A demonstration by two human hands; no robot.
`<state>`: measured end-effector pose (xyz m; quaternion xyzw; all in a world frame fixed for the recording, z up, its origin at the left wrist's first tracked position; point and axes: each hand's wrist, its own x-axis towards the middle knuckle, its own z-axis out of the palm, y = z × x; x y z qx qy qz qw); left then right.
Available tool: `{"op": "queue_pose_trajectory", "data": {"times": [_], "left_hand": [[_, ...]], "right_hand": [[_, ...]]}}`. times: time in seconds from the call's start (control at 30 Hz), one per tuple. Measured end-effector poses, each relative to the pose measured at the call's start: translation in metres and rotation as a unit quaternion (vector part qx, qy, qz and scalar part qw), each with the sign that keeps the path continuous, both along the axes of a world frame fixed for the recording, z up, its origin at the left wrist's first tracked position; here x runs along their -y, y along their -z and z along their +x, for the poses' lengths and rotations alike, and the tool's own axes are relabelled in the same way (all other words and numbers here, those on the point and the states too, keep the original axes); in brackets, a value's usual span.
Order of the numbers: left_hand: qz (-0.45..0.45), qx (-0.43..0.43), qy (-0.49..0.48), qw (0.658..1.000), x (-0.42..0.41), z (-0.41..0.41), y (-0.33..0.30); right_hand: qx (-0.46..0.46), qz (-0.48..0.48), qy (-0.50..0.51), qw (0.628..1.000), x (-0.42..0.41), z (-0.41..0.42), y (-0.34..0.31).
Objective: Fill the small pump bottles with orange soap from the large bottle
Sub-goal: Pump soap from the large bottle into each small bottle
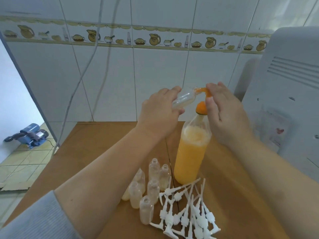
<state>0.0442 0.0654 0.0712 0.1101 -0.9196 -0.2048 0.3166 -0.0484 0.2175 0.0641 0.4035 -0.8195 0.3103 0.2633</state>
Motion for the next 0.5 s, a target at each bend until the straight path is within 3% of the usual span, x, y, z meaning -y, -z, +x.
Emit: {"op": "queue_pose_trajectory", "data": {"times": [0.2,0.4,0.5], "left_hand": [[0.013,-0.014,-0.001,1.0,-0.002,-0.001,0.004],[-0.088,-0.015,-0.029,0.996,-0.001,0.001,0.008],[-0.093,0.005,-0.033,0.995,0.001,0.002,0.011]], "right_hand": [[-0.016,0.0,0.006,1.0,-0.001,-0.007,0.005],[-0.044,-0.037,0.043,0.997,0.009,0.002,0.025],[-0.036,-0.046,0.02,0.998,0.014,0.003,0.03]]}}
